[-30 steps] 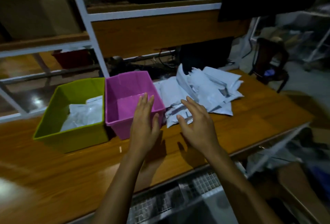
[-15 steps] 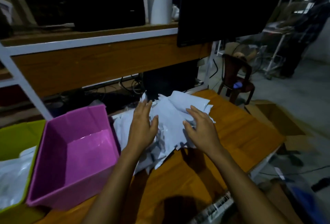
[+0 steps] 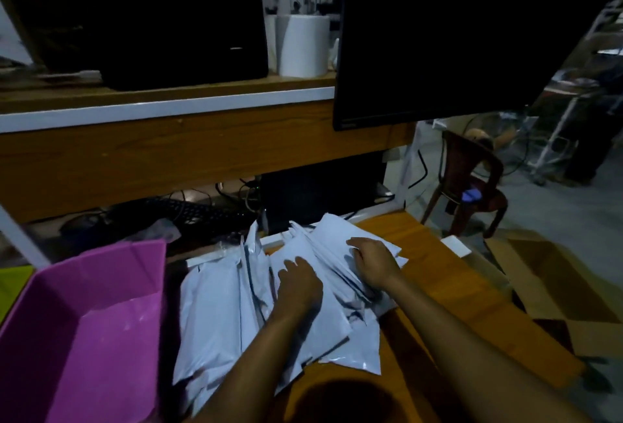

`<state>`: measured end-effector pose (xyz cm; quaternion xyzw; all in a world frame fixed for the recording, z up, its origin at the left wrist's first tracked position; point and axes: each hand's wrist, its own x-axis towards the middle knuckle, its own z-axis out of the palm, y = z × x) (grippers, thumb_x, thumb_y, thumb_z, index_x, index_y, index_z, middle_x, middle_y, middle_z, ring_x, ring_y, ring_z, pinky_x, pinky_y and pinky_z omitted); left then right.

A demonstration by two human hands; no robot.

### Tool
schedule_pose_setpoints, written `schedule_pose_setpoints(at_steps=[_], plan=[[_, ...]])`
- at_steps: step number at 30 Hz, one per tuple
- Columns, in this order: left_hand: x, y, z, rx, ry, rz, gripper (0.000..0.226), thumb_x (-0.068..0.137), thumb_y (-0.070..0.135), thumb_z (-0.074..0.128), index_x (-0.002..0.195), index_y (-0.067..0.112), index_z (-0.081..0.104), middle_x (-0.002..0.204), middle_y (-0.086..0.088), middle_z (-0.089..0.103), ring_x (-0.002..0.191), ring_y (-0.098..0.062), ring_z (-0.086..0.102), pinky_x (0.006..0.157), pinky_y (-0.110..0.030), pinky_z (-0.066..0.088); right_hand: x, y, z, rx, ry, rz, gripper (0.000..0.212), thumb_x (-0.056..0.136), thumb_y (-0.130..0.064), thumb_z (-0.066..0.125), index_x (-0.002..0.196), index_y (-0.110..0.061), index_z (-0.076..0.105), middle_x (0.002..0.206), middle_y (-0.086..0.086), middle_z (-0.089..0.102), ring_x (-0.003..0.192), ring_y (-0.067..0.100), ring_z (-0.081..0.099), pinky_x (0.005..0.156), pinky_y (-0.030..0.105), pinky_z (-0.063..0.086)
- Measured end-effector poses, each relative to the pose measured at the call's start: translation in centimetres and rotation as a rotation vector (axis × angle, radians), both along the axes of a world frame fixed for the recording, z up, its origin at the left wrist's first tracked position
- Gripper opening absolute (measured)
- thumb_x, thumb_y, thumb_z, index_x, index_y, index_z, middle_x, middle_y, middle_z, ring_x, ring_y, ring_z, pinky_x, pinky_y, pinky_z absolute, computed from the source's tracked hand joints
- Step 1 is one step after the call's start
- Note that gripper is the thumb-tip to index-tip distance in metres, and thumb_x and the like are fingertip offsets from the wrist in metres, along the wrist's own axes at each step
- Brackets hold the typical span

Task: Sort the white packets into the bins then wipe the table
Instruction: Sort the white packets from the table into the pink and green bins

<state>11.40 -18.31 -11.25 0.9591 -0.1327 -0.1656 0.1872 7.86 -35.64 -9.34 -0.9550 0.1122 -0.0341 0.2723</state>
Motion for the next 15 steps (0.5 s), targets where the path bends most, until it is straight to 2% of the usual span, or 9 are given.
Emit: schedule_pose_setpoints(at_steps=[1, 3, 4, 5, 6, 7, 9, 11, 15], plan=[[-0.1, -0.3, -1.0, -0.029, -0.076, 0.010, 0.057, 0.102, 0.022, 0.030, 0.149, -0.003, 0.010, 0.156, -0.027, 0.014, 0.144, -0.040, 0.016, 0.117, -0.049, 0.015, 0.8, -0.5, -0.7, 0.013, 0.049, 0.038, 0.040, 0.097, -0.025, 0.049, 0.132, -0.006, 0.055, 0.135, 0.015, 0.056, 0.125, 0.031, 0.051, 0.107, 0.035, 0.038], [-0.2, -0.9, -2.9, -0.177, -0.271, -0.004, 0.049, 0.102, 0.021, 0.030, 0.143, -0.004, 0.034, 0.151, -0.025, 0.030, 0.141, -0.039, 0.029, 0.113, -0.058, 0.022, 2.0, -1.0, -2.0, 0.047, 0.069, 0.090, 0.061, 0.095, -0.051, 0.039, 0.132, -0.005, 0.055, 0.132, 0.015, 0.059, 0.122, 0.031, 0.054, 0.105, 0.038, 0.040], [-0.2, -1.1, -3.7, -0.188, -0.312, -0.007, 0.052, 0.103, 0.031, 0.026, 0.140, -0.001, 0.041, 0.149, -0.022, 0.036, 0.139, -0.038, 0.033, 0.112, -0.058, 0.024, 2.4, -0.9, -2.5, 0.097, 0.058, 0.118, 0.067, 0.095, -0.057, 0.033, 0.132, -0.006, 0.055, 0.131, 0.014, 0.060, 0.121, 0.030, 0.055, 0.105, 0.039, 0.041], [-0.5, -1.2, -3.9, -0.228, -0.306, 0.025, 0.066, 0.101, 0.048, 0.011, 0.144, 0.006, 0.036, 0.153, -0.015, 0.029, 0.142, -0.033, 0.025, 0.117, -0.054, 0.016, 2.4, -0.5, -2.5, 0.153, 0.071, 0.131, 0.063, 0.097, -0.054, 0.031, 0.134, -0.007, 0.053, 0.132, 0.011, 0.059, 0.122, 0.029, 0.054, 0.106, 0.039, 0.040], [-0.5, -1.3, -4.9, -0.276, -0.330, 0.072, 0.083, 0.090, 0.066, -0.006, 0.151, 0.017, 0.022, 0.158, -0.004, 0.010, 0.145, -0.027, 0.006, 0.119, -0.047, 0.001, 2.3, 0.1, -2.5, 0.197, 0.097, 0.155, 0.055, 0.101, -0.046, 0.032, 0.138, -0.009, 0.049, 0.137, 0.009, 0.055, 0.126, 0.026, 0.051, 0.109, 0.038, 0.036], [-0.6, -1.6, -5.7, -0.314, -0.280, 0.110, 0.090, 0.079, 0.075, -0.015, 0.152, 0.028, 0.009, 0.157, 0.005, -0.006, 0.144, -0.022, -0.011, 0.117, -0.042, -0.009, 2.3, 0.6, -2.7, 0.240, 0.108, 0.173, 0.049, 0.103, -0.038, 0.033, 0.143, -0.011, 0.042, 0.143, 0.008, 0.049, 0.131, 0.025, 0.046, 0.113, 0.036, 0.032], [-0.3, -2.3, -7.3, -0.385, -0.309, 0.164, 0.085, 0.078, 0.079, -0.012, 0.151, 0.037, 0.001, 0.158, 0.011, -0.014, 0.144, -0.019, -0.020, 0.117, -0.042, -0.009, 2.8, 1.2, -3.9, 0.304, 0.097, 0.168, 0.046, 0.104, -0.032, 0.032, 0.147, -0.016, 0.034, 0.152, 0.007, 0.038, 0.138, 0.023, 0.037, 0.118, 0.034, 0.023], [-0.3, -2.9, -7.6, -0.417, -0.304, 0.171, 0.075, 0.086, 0.075, -0.001, 0.151, 0.037, 0.006, 0.161, 0.009, -0.006, 0.148, -0.019, -0.013, 0.120, -0.039, -0.005, 3.0, 1.6, -5.1, 0.316, 0.078, 0.150, 0.045, 0.105, -0.031, 0.028, 0.148, -0.019, 0.031, 0.155, 0.005, 0.032, 0.142, 0.022, 0.030, 0.120, 0.035, 0.017], [-0.3, -3.6, -7.8, -0.549, -0.286, 0.237, 0.077, 0.090, 0.071, 0.008, 0.151, 0.024, 0.018, 0.160, 0.005, 0.007, 0.148, -0.018, -0.004, 0.122, -0.040, 0.007, 3.0, 1.9, -6.2, 0.334, 0.041, 0.080, 0.046, 0.103, -0.036, 0.034, 0.147, -0.023, 0.035, 0.154, 0.006, 0.034, 0.141, 0.025, 0.033, 0.118, 0.042, 0.024]])
